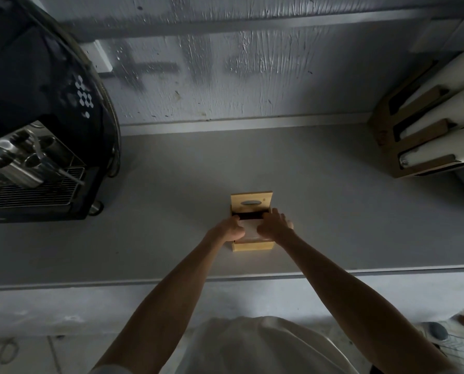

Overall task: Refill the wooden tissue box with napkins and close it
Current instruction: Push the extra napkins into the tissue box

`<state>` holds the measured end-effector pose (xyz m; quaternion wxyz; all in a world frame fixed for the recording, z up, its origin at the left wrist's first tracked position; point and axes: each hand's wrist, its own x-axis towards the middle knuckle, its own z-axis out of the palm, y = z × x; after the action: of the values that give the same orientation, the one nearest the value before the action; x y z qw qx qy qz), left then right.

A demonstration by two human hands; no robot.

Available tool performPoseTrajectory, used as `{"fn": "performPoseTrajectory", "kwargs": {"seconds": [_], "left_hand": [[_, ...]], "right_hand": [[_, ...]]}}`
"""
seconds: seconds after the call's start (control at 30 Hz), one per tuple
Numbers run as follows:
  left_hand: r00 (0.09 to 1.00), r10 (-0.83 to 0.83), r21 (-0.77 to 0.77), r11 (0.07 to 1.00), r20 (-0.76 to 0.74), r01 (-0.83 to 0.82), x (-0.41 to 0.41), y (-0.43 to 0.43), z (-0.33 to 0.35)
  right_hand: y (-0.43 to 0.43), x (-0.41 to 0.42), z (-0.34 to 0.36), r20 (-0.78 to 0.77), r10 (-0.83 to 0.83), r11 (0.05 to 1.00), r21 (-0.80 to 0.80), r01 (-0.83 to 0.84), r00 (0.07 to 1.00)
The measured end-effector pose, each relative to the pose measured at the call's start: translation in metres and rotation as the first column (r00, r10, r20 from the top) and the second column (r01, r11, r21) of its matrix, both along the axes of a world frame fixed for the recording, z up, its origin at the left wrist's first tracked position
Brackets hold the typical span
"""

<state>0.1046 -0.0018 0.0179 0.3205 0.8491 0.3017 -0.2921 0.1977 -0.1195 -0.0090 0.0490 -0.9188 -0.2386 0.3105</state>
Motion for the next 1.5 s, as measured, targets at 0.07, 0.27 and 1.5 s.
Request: {"fn": "performPoseTrajectory", "kwargs": {"seconds": [0.07, 0.27, 1.5], "left_hand": [[1.0, 0.012, -0.012, 1.0, 0.009, -0.011, -0.001, -0.001, -0.001], [0.98, 0.115, -0.127, 0.987, 0.163, -0.095, -0.014, -0.006, -0.009], [0.701, 0.711, -0.699, 0.533, 0.064, -0.477, 0.006, 0.03, 0.028]], "right_hand": [[-0.001, 0.0, -0.001, -0.024, 0.011, 1.0, 0.019, -0.01, 1.0], [-0.018, -0.004, -0.007, 0.001, -0.053, 0.96, 0.274, 0.051, 0.999], [-0.05, 0.037, 0.035, -0.718, -0.149, 0.556, 0.507, 0.658, 0.679]]}}
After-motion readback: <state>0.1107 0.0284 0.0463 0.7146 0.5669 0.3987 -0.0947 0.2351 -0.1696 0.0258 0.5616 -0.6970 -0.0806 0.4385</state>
